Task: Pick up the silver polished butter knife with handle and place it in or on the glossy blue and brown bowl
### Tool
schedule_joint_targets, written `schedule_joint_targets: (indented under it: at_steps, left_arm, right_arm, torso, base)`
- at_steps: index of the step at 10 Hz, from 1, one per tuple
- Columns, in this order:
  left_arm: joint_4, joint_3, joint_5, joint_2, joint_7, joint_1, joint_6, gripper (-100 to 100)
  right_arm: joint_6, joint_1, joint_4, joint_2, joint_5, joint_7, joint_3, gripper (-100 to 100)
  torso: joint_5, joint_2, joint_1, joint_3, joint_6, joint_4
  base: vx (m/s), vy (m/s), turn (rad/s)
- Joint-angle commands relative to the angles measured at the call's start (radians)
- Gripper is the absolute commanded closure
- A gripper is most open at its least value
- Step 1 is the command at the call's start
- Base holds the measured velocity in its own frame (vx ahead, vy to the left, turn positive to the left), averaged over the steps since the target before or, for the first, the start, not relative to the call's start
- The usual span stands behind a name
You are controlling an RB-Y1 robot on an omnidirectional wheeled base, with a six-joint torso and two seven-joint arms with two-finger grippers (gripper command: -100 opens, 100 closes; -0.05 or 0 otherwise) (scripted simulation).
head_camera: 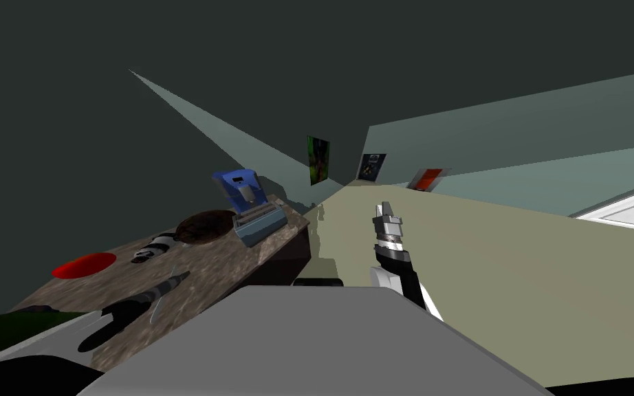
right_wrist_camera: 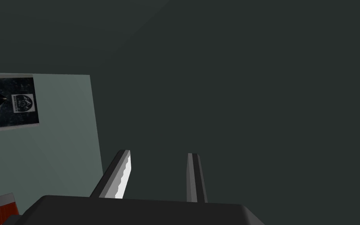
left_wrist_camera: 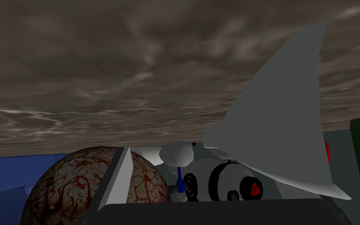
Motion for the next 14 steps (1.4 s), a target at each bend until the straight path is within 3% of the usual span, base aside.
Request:
schedule_joint_targets:
  at_steps: [1,2,3,4,5,9,10,11,14]
  left_arm:
    - [0.026,-0.009,-0.018,0.0,0.035,-0.009,-0.016,-100]
    - [0.059,-0.018,-0.052,0.004,0.073,-0.009,-0.038,-100]
    - [0.059,-0.018,-0.052,0.004,0.084,-0.009,-0.038,-100]
    - [0.05,-0.013,-0.049,0.001,0.071,-0.004,-0.034,-100]
    - [0.051,-0.013,-0.05,0.001,0.076,-0.004,-0.036,100]
    - [0.051,-0.011,-0.048,0.0,0.08,-0.005,-0.035,100]
    - [0.051,-0.011,-0.048,0.0,0.08,-0.005,-0.036,0]
    - [0.026,-0.009,-0.018,0.0,0.035,-0.009,-0.016,100]
    - [-0.039,0.009,0.05,-0.008,-0.046,-0.008,0.028,100]
  right_arm:
    - [0.0,0.0,0.0,0.0,0.0,0.0,0.0,0]
    - [0.0,0.0,0.0,0.0,0.0,0.0,0.0,0]
    - [0.0,0.0,0.0,0.0,0.0,0.0,0.0,0]
    - [0.0,0.0,0.0,0.0,0.0,0.0,0.0,0]
    - [0.0,0.0,0.0,0.0,0.0,0.0,0.0,0]
    - [0.0,0.0,0.0,0.0,0.0,0.0,0.0,0]
    - [0.0,0.0,0.0,0.0,0.0,0.0,0.0,0]
    - [0.0,0.0,0.0,0.0,0.0,0.0,0.0,0]
    - [0.0,0.0,0.0,0.0,0.0,0.0,0.0,0]
  torso:
    - [0.0,0.0,0.0,0.0,0.0,0.0]
    - [0.0,0.0,0.0,0.0,0.0,0.0]
    - [0.0,0.0,0.0,0.0,0.0,0.0]
    - [0.0,0.0,0.0,0.0,0.0,0.0]
    - [0.0,0.0,0.001,0.0,0.0,0.0]
    - [0.0,-0.001,0.001,-0.001,0.002,-0.001]
    - [0.0,-0.001,0.001,-0.001,0.001,-0.001]
    - [0.001,-0.001,0.002,-0.001,0.001,-0.001]
    - [0.001,-0.001,0.003,-0.001,0.001,-0.001]
  base:
    - [0.003,-0.015,-0.044]
    - [0.0,-0.02,-0.105]
    - [-0.001,-0.015,-0.038]
    - [0.0,-0.005,0.003]
    - [0.0,0.0,0.0]
    - [0.0,0.001,0.005]
    - [0.0,0.0,0.0]
    - [-0.001,0.015,0.102]
    - [-0.003,0.024,0.08]
